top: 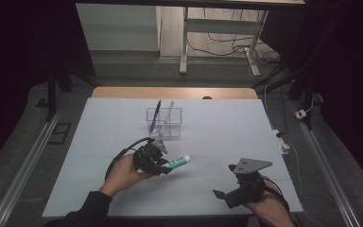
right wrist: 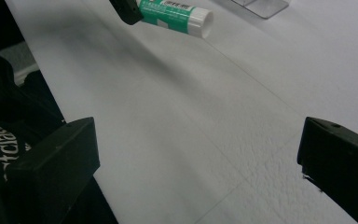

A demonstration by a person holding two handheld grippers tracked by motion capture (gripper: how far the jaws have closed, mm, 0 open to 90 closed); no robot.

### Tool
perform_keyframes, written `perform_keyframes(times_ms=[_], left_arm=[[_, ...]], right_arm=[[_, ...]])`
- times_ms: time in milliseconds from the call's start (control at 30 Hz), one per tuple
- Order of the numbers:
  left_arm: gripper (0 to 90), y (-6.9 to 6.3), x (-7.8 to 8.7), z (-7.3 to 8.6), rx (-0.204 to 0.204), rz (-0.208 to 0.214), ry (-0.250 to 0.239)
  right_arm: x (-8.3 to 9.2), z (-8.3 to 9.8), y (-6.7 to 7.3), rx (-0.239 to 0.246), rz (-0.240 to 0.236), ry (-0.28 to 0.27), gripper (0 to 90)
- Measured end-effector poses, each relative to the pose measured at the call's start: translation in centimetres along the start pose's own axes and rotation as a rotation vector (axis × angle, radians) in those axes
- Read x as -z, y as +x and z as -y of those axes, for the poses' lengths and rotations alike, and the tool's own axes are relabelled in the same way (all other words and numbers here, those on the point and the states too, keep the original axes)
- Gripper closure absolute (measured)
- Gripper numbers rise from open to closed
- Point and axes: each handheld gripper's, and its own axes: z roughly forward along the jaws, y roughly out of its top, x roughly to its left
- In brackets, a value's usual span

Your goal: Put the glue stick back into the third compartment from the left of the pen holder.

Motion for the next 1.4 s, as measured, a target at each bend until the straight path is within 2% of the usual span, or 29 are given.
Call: perform_keyframes(times_ms=[267, 367, 600, 633, 767, 800, 867, 933, 967, 1000, 1067, 1100, 1167, 1200, 1333, 1400], left_arm=[[64.8, -0.3, 0.3, -0.4, -0.005, 0.009, -0.006], [64.8, -0.4, 0.5, -0.6, -0.009, 0.011, -0.007], [64.8, -0.6, 0.6, -1.3, -0.018, 0.019, -0.004], [64.8, -0.6, 0.5, -1.4, -0.016, 0.021, -0.003], [64.8, -0.8, 0.5, -1.7, -0.024, 0.025, 0.002], [64.8, -0.8, 0.5, -1.7, -0.025, 0.026, 0.004], [64.8, -0.8, 0.4, -1.9, -0.026, 0.029, 0.006], [64.8, -0.9, 0.4, -2.0, -0.028, 0.032, 0.010], [64.8, -0.9, 0.4, -2.1, -0.031, 0.033, 0.014], [64.8, -0.9, 0.3, -2.1, -0.030, 0.036, 0.013], [64.8, -1.0, 0.3, -2.3, -0.034, 0.038, 0.014], [64.8, -1.1, 0.3, -2.4, -0.033, 0.040, 0.015], [64.8, -1.1, 0.2, -2.5, -0.035, 0.043, 0.015], [64.8, -1.2, 0.2, -2.6, -0.037, 0.043, 0.015], [64.8, -1.3, 0.3, -2.8, -0.038, 0.046, 0.018], [64.8, -1.3, 0.2, -2.9, -0.038, 0.048, 0.019]], right_arm=[[-1.4, -1.4, 0.7, 0.119, 0.058, 0.045, 0.0], [-1.9, -1.8, 0.8, 0.140, 0.059, 0.059, 0.0], [-3.0, -2.9, 1.5, 0.257, 0.085, 0.075, 0.0], [-3.2, -3.1, 1.7, 0.261, 0.087, 0.075, 0.0], [-4.1, -3.7, 2.2, 0.333, 0.122, 0.082, 0.0], [-4.2, -3.8, 2.2, 0.370, 0.133, 0.085, 0.0], [-4.7, -4.0, 2.6, 0.408, 0.147, 0.086, 0.0], [-5.0, -4.3, 2.9, 0.432, 0.163, 0.094, 0.0], [-5.2, -4.4, 3.2, 0.426, 0.167, 0.094, 0.0], [-5.4, -4.5, 3.2, 0.459, 0.174, 0.104, 0.0], [-5.8, -4.6, 3.5, 0.468, 0.183, 0.103, 0.0], [-5.9, -4.7, 3.3, 0.512, 0.191, 0.116, 0.0], [-6.3, -4.7, 3.6, 0.536, 0.210, 0.117, 0.0], [-6.5, -4.7, 3.8, 0.533, 0.217, 0.118, 0.0], [-7.4, -4.7, 4.3, 0.607, 0.259, 0.119, 1.3], [-7.6, -4.8, 4.3, 0.663, 0.276, 0.125, 4.1]])
